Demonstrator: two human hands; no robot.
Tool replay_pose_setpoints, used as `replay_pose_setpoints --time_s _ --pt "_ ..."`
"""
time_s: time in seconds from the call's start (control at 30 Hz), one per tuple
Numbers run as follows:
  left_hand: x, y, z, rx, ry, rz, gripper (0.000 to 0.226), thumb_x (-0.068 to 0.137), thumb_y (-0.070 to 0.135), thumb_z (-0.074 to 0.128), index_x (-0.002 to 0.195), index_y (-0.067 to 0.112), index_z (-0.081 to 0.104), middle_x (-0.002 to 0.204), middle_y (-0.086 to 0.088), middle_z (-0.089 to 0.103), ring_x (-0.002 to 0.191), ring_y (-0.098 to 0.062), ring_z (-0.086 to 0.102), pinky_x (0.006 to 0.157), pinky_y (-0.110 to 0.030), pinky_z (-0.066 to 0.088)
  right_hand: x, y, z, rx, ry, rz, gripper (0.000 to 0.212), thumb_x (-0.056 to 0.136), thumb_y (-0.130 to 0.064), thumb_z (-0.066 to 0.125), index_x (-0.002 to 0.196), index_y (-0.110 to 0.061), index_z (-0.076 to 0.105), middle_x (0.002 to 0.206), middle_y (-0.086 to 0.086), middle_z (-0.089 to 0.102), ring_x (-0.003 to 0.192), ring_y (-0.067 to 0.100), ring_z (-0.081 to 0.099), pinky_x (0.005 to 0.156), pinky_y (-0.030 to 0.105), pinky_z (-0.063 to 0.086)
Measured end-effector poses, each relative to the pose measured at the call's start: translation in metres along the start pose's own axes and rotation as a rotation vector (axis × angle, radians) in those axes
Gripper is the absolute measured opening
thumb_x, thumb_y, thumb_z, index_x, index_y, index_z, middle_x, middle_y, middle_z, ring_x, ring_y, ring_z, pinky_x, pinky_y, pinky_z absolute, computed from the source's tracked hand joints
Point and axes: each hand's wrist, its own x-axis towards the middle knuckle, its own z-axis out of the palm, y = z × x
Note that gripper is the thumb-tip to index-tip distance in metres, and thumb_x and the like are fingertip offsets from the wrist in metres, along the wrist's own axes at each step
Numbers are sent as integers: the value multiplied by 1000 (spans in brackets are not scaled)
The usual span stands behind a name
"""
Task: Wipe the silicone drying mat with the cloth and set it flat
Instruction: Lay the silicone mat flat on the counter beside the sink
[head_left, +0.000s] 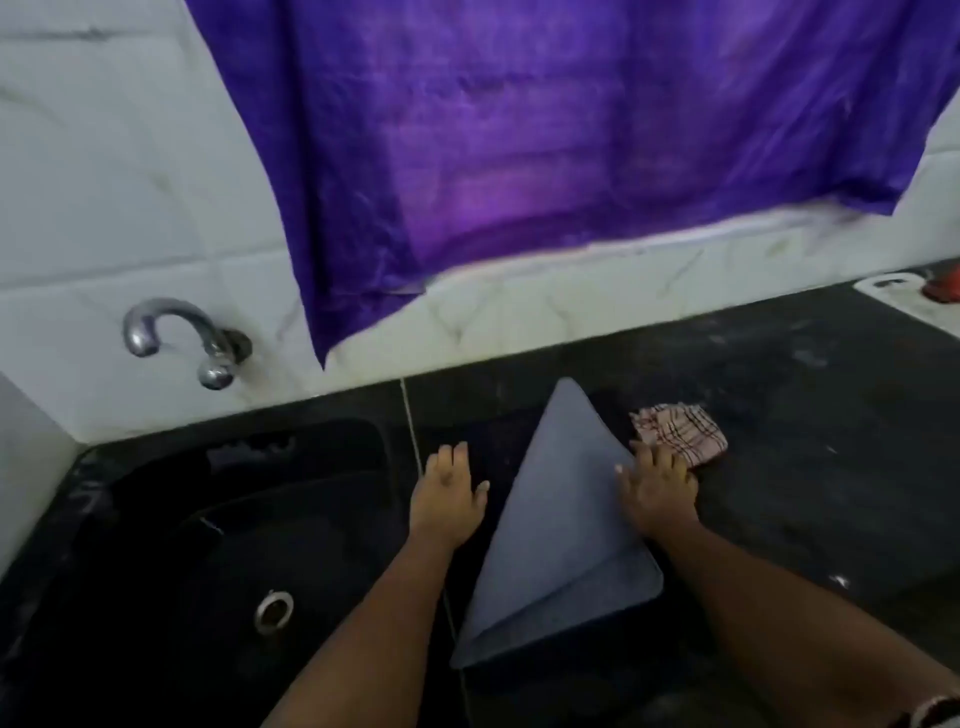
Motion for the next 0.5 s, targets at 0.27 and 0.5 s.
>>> replay_pose_setpoints --time_s 0.27,0.5 --pt "-14 51 55 -166 -155 355 63 88 66 44 122 14 49 126 -2 45 117 -20 45 94 -32 43 -7 20 20 59 -45 161 74 84 -52 56 140 -10 31 131 19 43 118 36 43 95 48 41" --pt "-20 68 65 -138 -247 256 107 59 84 54 141 18 35 144 3 35 133 -17 35 106 -30 35 25 19 -2 122 -386 393 88 70 -64 67 132 -7 41 133 15 51 125 34 44 99 42 41"
